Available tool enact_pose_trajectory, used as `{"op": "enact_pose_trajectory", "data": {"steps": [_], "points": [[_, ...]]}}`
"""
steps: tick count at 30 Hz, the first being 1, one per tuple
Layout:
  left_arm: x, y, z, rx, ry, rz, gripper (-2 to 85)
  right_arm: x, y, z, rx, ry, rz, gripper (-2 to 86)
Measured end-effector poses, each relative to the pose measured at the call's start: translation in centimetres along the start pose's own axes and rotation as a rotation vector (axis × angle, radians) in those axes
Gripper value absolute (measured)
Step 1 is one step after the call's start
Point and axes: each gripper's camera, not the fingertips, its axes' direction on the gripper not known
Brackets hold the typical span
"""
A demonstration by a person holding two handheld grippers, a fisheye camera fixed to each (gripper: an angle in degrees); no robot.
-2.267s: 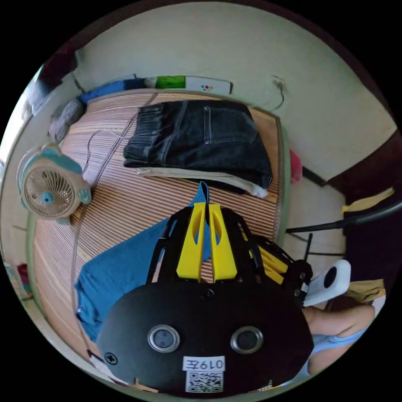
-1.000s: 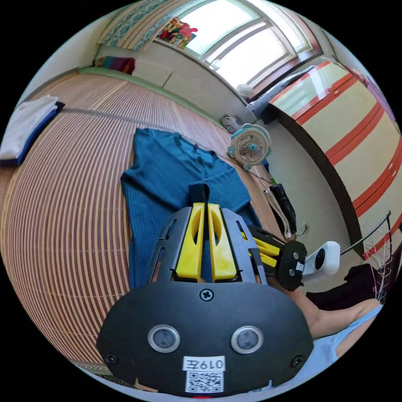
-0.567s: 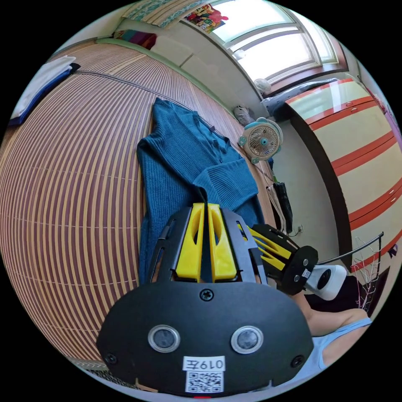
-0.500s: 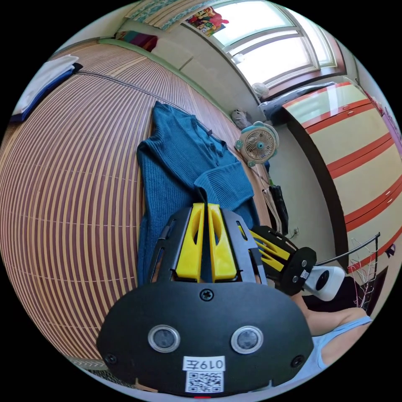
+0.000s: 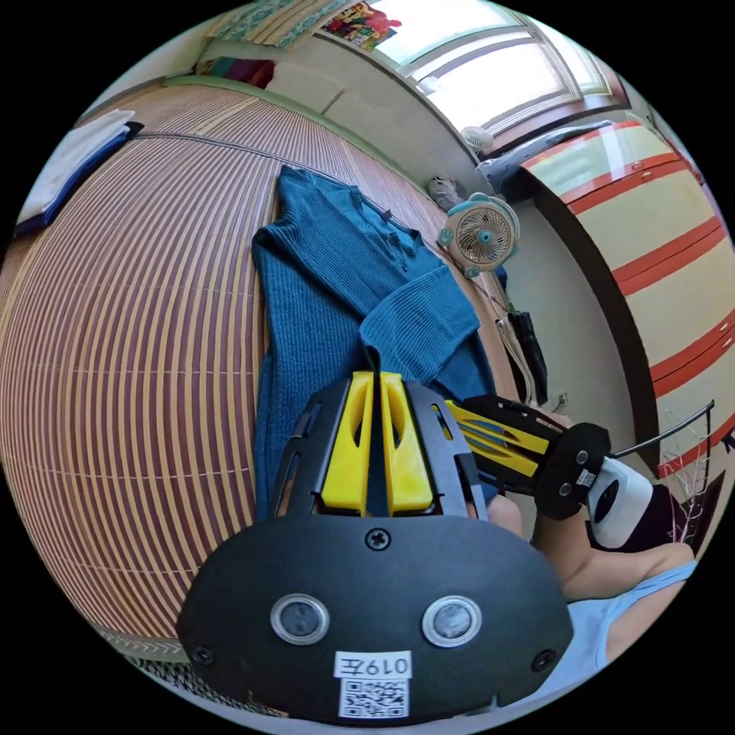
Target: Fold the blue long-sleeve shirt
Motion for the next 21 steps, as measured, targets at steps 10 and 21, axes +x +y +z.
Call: {"op": "enact_pose_trajectory", "data": {"steps": [10, 21], "points": [[1.7, 2.2, -3.4, -0.028, -0.156, 0.072, 2.2, -4.7, -3.0, -0.1, 0.031, 0.177, 0.053, -0.3], [2.9, 5.8, -7.6, -0.067, -0.185, 0.056, 4.0, -9.9, -4.5, 0.8, 0.013, 0.300, 0.054, 5.7]]}}
